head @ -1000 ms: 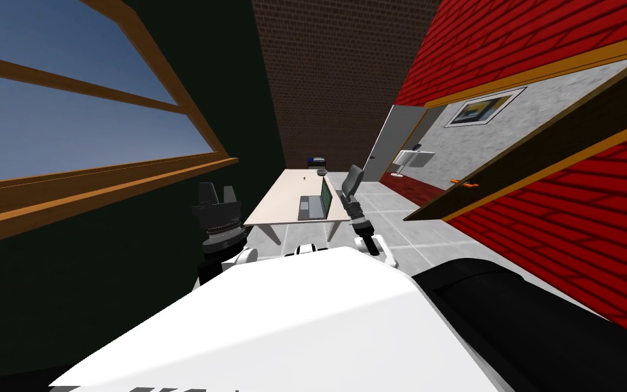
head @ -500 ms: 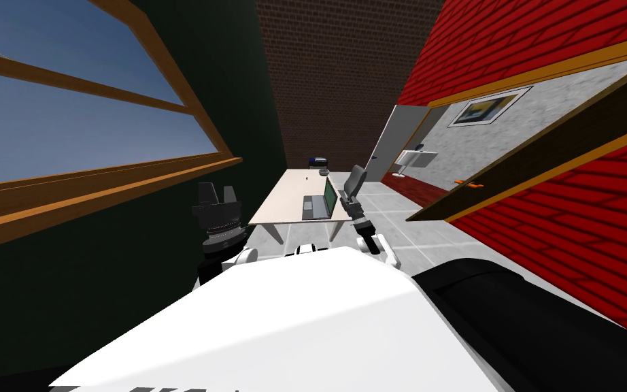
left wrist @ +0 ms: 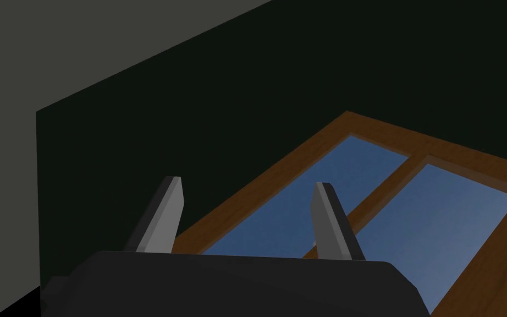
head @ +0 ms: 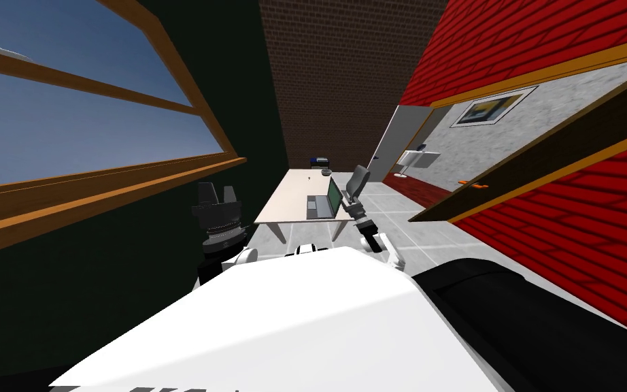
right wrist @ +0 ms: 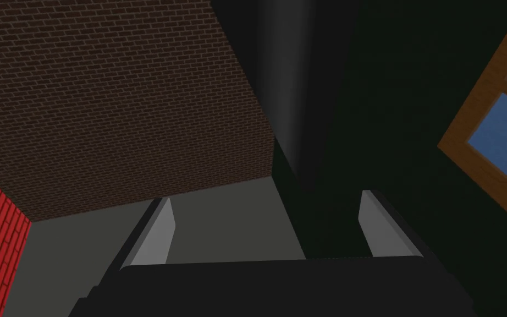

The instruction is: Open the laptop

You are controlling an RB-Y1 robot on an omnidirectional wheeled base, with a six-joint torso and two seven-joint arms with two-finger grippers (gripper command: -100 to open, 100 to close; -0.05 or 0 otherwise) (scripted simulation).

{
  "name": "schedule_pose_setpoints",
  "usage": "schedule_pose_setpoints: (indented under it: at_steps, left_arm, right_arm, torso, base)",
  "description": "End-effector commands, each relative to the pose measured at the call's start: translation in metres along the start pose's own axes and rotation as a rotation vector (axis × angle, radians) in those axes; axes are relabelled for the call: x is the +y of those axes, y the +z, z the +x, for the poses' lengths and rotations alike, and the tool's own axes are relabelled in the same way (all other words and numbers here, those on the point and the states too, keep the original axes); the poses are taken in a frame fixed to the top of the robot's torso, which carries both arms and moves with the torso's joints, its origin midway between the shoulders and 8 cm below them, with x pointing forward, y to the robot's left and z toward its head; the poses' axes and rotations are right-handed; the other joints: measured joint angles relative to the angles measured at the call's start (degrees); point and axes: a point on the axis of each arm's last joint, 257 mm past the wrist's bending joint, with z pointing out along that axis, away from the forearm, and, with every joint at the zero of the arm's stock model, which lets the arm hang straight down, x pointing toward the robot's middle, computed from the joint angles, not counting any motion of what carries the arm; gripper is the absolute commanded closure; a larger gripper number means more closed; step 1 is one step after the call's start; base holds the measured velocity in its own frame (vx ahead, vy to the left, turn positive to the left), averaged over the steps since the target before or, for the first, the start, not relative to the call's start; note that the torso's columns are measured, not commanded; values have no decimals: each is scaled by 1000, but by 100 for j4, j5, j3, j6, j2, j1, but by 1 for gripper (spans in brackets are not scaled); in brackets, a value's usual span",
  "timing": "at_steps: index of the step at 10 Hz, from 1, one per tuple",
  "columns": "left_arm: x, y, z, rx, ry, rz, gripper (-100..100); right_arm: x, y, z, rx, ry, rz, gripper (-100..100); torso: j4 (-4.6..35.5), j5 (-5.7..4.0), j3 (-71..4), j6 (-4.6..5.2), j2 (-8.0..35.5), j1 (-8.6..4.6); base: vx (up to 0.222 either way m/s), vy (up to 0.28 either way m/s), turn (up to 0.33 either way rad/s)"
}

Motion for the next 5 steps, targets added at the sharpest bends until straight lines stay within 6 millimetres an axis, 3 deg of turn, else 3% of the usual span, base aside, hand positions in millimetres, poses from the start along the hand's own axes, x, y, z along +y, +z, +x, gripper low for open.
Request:
schedule_pose_setpoints:
  at_steps: [1, 5]
  left_arm:
    - [0, 0, 0, 0, 0, 0, 0]
    - [0, 0, 0, 0, 0, 0, 0]
  right_arm:
    - [-15, -4, 13, 56, -151, -9, -100]
    - [-42, -8, 30, 139, -391, -33, -100]
  torso:
    - [0, 0, 1, 1, 3, -1]
    - [1, 1, 2, 0, 3, 4]
  base:
    - [1, 78, 20]
    - [3, 89, 18]
